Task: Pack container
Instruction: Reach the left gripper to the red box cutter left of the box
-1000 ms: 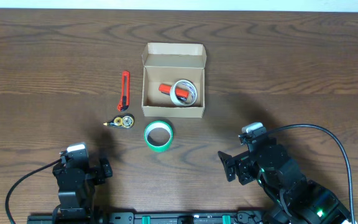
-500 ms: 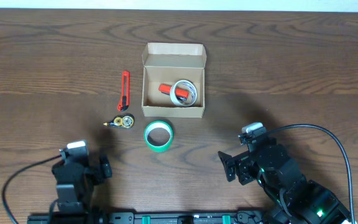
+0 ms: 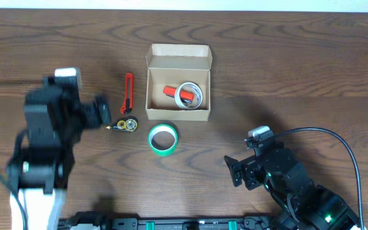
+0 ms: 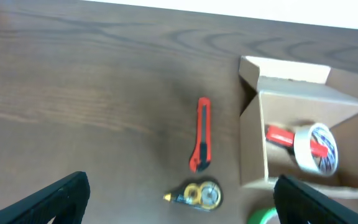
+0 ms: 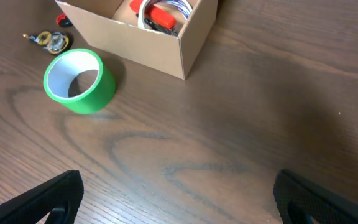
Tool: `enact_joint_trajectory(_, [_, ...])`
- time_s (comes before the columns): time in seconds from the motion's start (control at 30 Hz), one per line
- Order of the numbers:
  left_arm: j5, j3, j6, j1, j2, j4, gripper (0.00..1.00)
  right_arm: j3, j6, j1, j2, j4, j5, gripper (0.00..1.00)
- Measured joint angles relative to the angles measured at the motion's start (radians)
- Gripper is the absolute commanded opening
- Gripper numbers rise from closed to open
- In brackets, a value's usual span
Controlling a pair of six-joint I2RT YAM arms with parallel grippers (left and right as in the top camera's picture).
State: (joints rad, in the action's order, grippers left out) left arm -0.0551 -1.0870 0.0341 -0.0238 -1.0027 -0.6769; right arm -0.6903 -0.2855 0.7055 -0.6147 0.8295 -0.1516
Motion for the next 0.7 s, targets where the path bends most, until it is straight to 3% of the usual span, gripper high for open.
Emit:
enact_joint_trajectory(0.4, [-0.051,-0.33,0.014,0.0,-0.645,-0.009,0.96,0.0,0.0,0.0,0.0,0.001,0.0,0.99])
enact_joint_trajectory(0.7, [-0.081,-0.485,0.01,-0.003,-0.932,-0.142,0.96,0.0,0.0,0.0,0.0,0.0,0.0,0.99])
